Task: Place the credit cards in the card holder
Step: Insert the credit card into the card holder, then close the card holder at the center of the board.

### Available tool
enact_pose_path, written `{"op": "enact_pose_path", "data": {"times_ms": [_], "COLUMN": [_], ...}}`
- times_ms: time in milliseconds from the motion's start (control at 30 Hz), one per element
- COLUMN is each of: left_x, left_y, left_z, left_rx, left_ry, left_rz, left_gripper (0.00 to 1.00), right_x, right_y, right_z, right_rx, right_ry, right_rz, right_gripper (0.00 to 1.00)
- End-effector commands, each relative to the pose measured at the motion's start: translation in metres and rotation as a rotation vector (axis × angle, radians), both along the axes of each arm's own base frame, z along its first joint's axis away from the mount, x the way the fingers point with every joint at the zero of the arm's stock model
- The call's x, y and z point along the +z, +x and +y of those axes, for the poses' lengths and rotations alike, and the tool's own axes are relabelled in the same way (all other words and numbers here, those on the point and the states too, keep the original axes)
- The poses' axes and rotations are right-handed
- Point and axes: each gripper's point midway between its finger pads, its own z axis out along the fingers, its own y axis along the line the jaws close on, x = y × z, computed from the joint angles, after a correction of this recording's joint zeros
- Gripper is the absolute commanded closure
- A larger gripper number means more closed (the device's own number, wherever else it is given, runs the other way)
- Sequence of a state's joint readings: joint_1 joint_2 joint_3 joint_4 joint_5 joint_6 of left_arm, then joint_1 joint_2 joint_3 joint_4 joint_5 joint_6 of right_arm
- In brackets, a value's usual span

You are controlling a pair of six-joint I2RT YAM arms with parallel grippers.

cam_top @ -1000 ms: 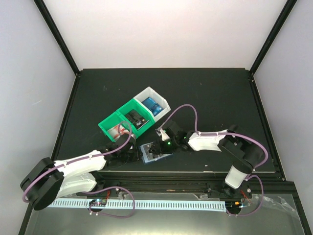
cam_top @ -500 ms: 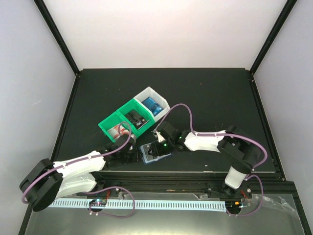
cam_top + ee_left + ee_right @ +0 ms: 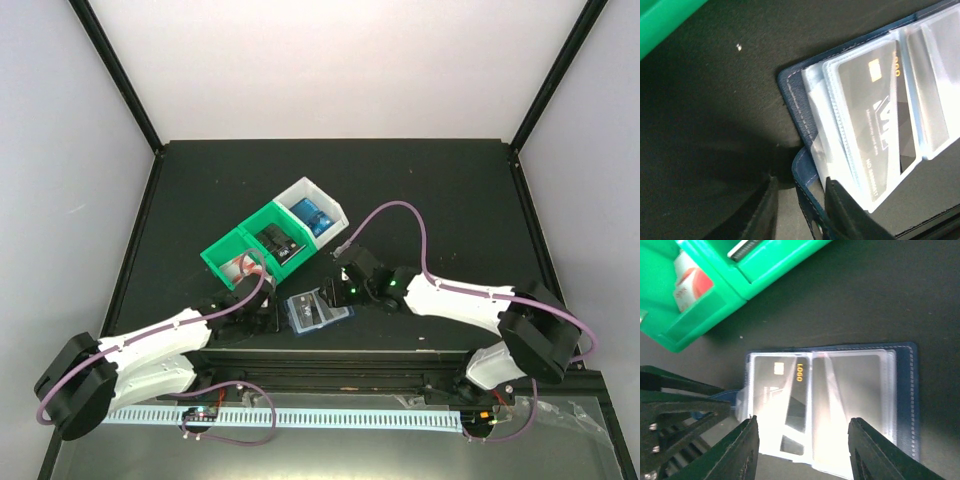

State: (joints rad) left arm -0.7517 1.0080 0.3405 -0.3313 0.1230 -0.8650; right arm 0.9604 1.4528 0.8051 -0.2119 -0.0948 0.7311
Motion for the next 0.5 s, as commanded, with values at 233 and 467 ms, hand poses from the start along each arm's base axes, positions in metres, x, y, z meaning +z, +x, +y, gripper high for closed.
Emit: {"op": "enact_pose_path", "data": {"times_ms": [233, 467], "left_x": [0.021, 0.047], "left_y": [0.01, 0.021], "left_z": [-0.002, -0.008], "left_rx": [-0.021, -0.051], "left_ry": [0.023, 0.008], "left_rz": [-0.047, -0.128], "left_gripper": [0.95, 0.98], "right_x": [-0.013, -0.018], "right_y": [0.016, 0.023], "right_z": [-0.037, -0.055], "right_rx": [-0.146, -0.214], "right_ry": [-0.101, -0.101], "right_rz": [-0.039, -0.029], "right_gripper": [0.5, 0.5]}}
